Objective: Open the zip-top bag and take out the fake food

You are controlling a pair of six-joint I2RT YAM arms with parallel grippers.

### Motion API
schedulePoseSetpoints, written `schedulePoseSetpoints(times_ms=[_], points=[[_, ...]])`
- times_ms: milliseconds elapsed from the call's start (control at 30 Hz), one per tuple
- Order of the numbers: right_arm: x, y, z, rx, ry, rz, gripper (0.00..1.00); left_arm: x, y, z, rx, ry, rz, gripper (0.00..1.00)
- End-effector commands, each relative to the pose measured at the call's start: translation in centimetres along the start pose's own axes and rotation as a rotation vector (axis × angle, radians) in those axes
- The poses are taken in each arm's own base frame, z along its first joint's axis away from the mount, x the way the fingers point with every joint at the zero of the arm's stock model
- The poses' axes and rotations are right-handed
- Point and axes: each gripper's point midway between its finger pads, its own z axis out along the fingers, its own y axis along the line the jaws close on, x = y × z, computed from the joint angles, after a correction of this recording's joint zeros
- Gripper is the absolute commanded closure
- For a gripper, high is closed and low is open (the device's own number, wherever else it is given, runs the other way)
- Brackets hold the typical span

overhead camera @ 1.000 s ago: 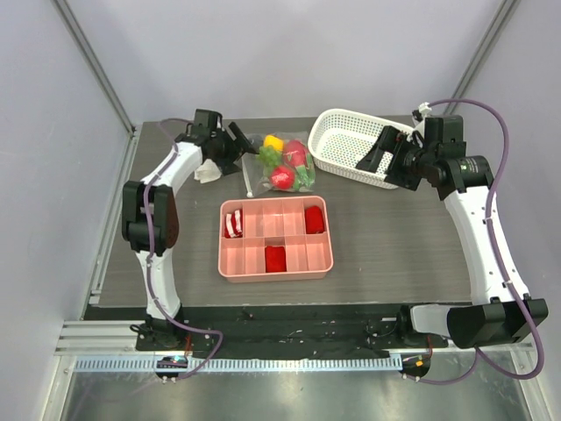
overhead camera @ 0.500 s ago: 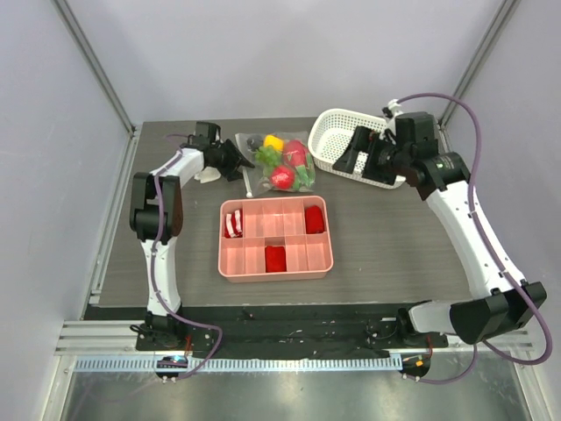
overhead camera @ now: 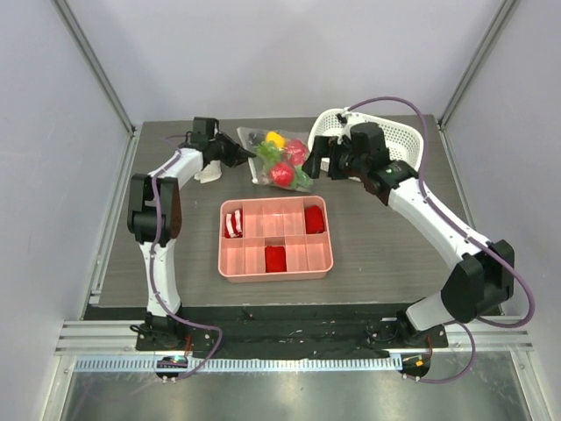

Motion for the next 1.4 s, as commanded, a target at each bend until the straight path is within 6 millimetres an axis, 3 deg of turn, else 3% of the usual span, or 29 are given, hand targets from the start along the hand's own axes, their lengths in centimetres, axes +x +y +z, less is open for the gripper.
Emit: schedulePoseSetpoints(times_ms=[0,33,167,267,300,467,567,600,833,867,967,1033,1100,1233,1267,1300,1367], points=[[-2.5,1.2,2.6,-0.090,-0.201,-0.237,0.00,-1.1,-9.7,-5.6,0.194,-0.092,-0.061,1.00],[-3.7,2.1,2.8,-0.124,-0.271,-0.273,0.00,-1.0,-10.3,-5.9,0.197,-0.096,-0.096,1.00],[-3.3,2.3,4.5,-0.154,-0.309,-0.351,0.01,-0.3,-13.1,-8.3,0.210,-0.146,-0.150,1.00],[-2.3,4.3,6.1,-0.232,-0.326,-0.443,0.09,0.6,-13.2,-9.2,0.166,-0.172,-0.250,1.00],[-2.2,5.0,6.3,-0.257,-0.357,-0.511,0.17,1.3,-12.6,-9.2,0.128,-0.162,-0.289,1.00],[-1.1,7.3,7.9,-0.318,-0.392,-0.533,0.15,3.9,-13.3,-10.1,0.086,-0.160,-0.364,1.00],[0.2,7.3,8.2,-0.324,-0.404,-0.540,0.14,4.6,-13.9,-10.2,0.104,-0.152,-0.377,1.00],[-0.8,7.2,7.9,-0.302,-0.463,-0.538,0.14,4.9,-14.0,-10.1,0.104,-0.138,-0.378,1.00],[-1.2,7.0,8.8,-0.297,-0.531,-0.488,0.25,5.5,-14.7,-10.3,0.114,-0.105,-0.379,1.00],[-1.2,7.0,8.8,-0.303,-0.565,-0.495,0.35,5.7,-14.6,-10.2,0.106,-0.098,-0.381,1.00],[-1.4,7.0,9.4,-0.302,-0.572,-0.505,0.51,5.6,-14.6,-10.6,0.104,-0.105,-0.382,1.00],[-1.0,6.9,9.8,-0.305,-0.565,-0.506,0.53,5.7,-14.5,-10.5,0.105,-0.104,-0.381,1.00],[-1.1,6.8,10.0,-0.303,-0.587,-0.493,0.63,5.7,-15.0,-10.7,0.126,-0.101,-0.370,1.00],[-1.8,7.3,10.1,-0.332,-0.578,-0.522,0.99,6.3,-15.4,-11.1,0.175,-0.084,-0.274,0.99],[-1.9,7.2,10.2,-0.333,-0.558,-0.519,0.99,6.2,-15.5,-11.9,0.179,-0.101,-0.198,0.93],[-1.9,6.9,10.2,-0.327,-0.543,-0.518,0.99,6.0,-15.3,-12.5,0.164,-0.123,-0.145,0.75],[-1.9,5.8,10.3,-0.314,-0.508,-0.514,0.99,5.4,-14.2,-14.0,0.088,-0.190,0.031,0.60]])
